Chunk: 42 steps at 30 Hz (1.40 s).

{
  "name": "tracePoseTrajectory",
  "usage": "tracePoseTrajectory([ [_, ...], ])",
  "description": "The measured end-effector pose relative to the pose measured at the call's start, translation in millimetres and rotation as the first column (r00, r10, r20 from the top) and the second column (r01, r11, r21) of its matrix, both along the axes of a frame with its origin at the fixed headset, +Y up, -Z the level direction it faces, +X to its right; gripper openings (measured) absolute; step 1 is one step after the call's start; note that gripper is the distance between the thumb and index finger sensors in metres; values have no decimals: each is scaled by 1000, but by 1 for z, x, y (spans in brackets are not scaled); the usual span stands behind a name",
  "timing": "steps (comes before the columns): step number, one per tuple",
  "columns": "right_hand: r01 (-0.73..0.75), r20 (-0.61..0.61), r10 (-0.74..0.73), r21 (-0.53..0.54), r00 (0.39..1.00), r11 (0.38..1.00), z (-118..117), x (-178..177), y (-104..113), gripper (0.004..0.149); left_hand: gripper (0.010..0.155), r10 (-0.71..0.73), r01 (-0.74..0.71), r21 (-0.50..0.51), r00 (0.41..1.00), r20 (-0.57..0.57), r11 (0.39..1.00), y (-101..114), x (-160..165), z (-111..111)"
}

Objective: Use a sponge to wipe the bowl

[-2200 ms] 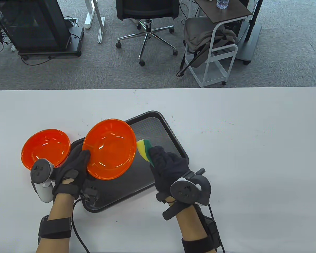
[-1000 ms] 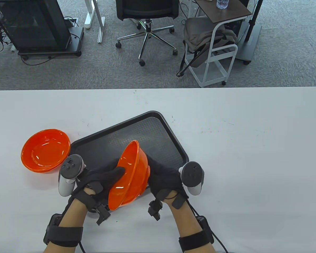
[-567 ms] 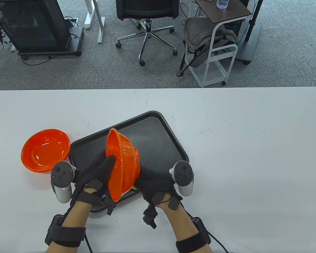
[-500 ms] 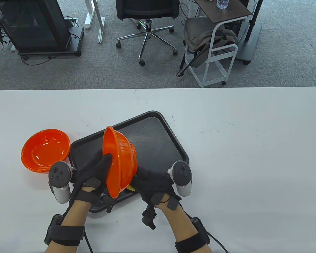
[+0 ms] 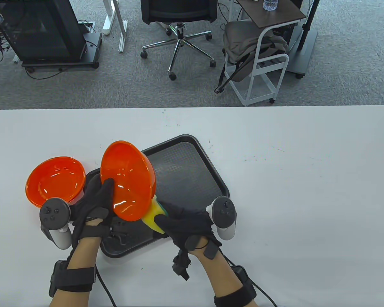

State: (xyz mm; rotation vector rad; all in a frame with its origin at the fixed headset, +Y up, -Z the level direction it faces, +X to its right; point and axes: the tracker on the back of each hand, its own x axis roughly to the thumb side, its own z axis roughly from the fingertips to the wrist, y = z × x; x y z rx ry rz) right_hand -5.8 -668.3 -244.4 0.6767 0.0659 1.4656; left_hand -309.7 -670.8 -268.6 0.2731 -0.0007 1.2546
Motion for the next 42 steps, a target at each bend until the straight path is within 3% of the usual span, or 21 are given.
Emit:
tracePoseTrajectory([
  [9, -99, 232, 54, 190, 971, 977, 3, 22, 16, 53, 57, -79, 79, -55, 997, 3, 995, 0, -1, 0],
  [12, -185, 342, 91, 255, 935, 949, 6, 27, 18, 51, 57, -88, 92, -77, 995, 56, 993, -1, 3, -2],
  [16, -187, 378, 77, 265, 923, 946, 4, 33, 16, 50, 58, -84, 103, -113, 983, 161, 988, -4, 10, -4],
  [25, -69, 331, 3, 188, 944, 980, -6, 39, 2, 48, 59, -27, 93, -168, 934, 357, 981, -7, 27, -5],
  [30, -47, 289, 4, 141, 957, 989, -10, 37, -5, 48, 60, 4, 84, -157, 871, 491, 984, -5, 46, -2],
  [37, 46, 98, -45, -5, 994, 999, -13, 16, -21, 50, 58, 53, -38, -41, 884, 465, 998, 0, 57, 3],
  [42, 16, -20, -17, -31, 1000, 999, -7, -2, -22, 51, 58, 137, -150, 2, 913, 385, 989, -2, 56, 3],
])
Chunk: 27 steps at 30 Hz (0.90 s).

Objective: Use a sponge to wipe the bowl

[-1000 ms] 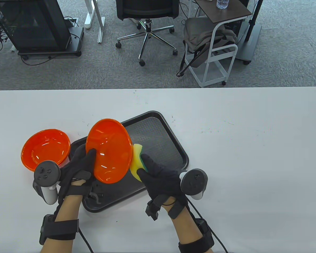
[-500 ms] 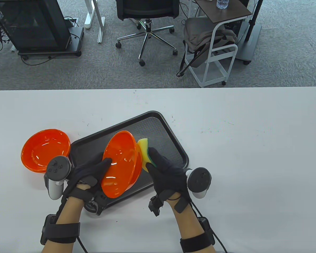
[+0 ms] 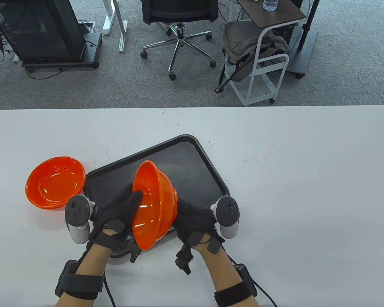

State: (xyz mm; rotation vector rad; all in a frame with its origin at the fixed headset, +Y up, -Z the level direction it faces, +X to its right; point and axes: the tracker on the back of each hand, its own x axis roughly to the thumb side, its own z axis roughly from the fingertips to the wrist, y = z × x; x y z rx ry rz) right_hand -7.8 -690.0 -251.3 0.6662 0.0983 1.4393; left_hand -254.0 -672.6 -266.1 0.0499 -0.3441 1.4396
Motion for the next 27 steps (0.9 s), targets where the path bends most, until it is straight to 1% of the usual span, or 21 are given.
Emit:
tracePoseTrajectory([
  [3, 13, 12, -13, -3, 1000, 1000, 2, -6, 1, 51, 57, 8, -7, 10, 998, -55, 1000, 1, -6, -1],
  [5, -19, -3, 19, 11, 1000, 1000, 3, -7, 3, 52, 57, -14, 15, 12, 995, -101, 1000, 2, -11, -1],
  [6, -38, -1, 38, 22, 999, 999, 4, -8, 3, 52, 57, -20, 22, 14, 990, -143, 1000, 2, -16, -1],
  [9, -42, -9, 42, 29, 999, 999, 6, -9, 6, 53, 56, -29, 28, -6, 982, -187, 1000, 0, -25, -3],
  [10, -43, -6, 43, 38, 999, 998, 7, -9, 8, 53, 56, -32, 30, -13, 976, -217, 999, -1, -28, -4],
  [15, -63, 24, 61, 93, 998, 994, 9, -6, 16, 54, 56, -74, 65, -39, 956, -285, 997, -4, -39, -5],
  [21, -40, 91, 26, 158, 996, 987, 11, 6, 27, 53, 56, -95, 73, -80, 942, -321, 994, -7, -46, -6],
  [27, -88, 243, 21, 269, 970, 959, 14, 21, 38, 51, 56, -125, 95, -117, 950, -287, 989, -9, -43, -6],
])
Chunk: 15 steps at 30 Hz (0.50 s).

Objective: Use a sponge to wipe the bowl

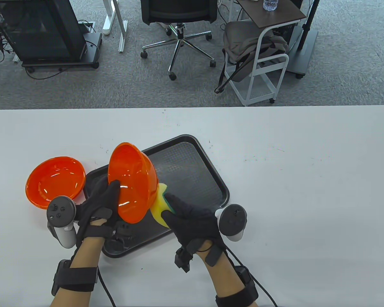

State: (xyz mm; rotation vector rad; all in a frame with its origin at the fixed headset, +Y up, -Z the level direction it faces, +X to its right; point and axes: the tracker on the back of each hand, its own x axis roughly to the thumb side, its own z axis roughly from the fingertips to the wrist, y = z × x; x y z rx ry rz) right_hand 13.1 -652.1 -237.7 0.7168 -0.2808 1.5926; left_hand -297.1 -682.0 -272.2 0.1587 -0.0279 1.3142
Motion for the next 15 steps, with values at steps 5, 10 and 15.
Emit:
tracePoseTrajectory([
  [5, -17, 192, 1, 81, 981, 997, 5, 13, 6, 49, 56, -25, 28, -35, 996, 80, 999, -1, 8, 1],
  [10, 33, 219, -45, 58, 975, 998, 2, 21, 3, 48, 56, -12, 29, -71, 974, 224, 997, -2, 23, 2],
  [15, 88, 182, -82, -24, 980, 996, -5, 25, -9, 48, 55, -1, 25, -65, 934, 357, 998, 1, 41, 5],
])
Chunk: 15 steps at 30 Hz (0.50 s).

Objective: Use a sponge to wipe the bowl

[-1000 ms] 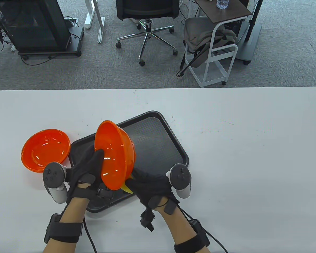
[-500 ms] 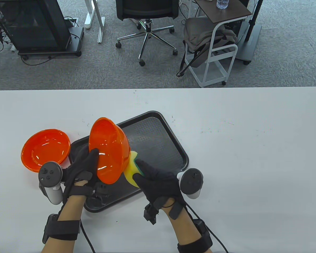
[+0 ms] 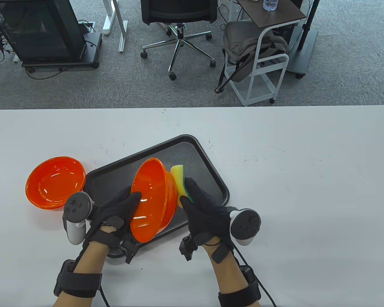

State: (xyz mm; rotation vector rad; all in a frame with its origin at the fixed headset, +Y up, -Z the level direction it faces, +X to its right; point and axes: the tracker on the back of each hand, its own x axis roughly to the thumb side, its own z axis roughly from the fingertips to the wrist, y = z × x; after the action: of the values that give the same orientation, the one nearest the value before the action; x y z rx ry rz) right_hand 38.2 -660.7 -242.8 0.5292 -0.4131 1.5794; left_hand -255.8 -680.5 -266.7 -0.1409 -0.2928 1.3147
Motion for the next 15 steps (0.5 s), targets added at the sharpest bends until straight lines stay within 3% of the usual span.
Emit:
tracePoseTrajectory([
  [5, 31, -141, -48, -120, 989, 992, -7, -9, -15, 48, 54, 77, -78, 27, 995, 61, 997, 2, 11, 4],
  [7, 24, -185, -52, -153, 981, 988, -8, -17, -19, 49, 54, 101, -103, 68, 995, 27, 992, 5, 10, 5],
  [11, -34, -220, 3, -138, 976, 990, -6, -27, -17, 50, 53, 116, -110, 131, 992, -43, 985, 9, 3, 5],
  [15, -78, -259, 43, -129, 965, 989, -2, -38, -17, 50, 53, 196, -185, 112, 976, -93, 976, 6, -2, 5],
])
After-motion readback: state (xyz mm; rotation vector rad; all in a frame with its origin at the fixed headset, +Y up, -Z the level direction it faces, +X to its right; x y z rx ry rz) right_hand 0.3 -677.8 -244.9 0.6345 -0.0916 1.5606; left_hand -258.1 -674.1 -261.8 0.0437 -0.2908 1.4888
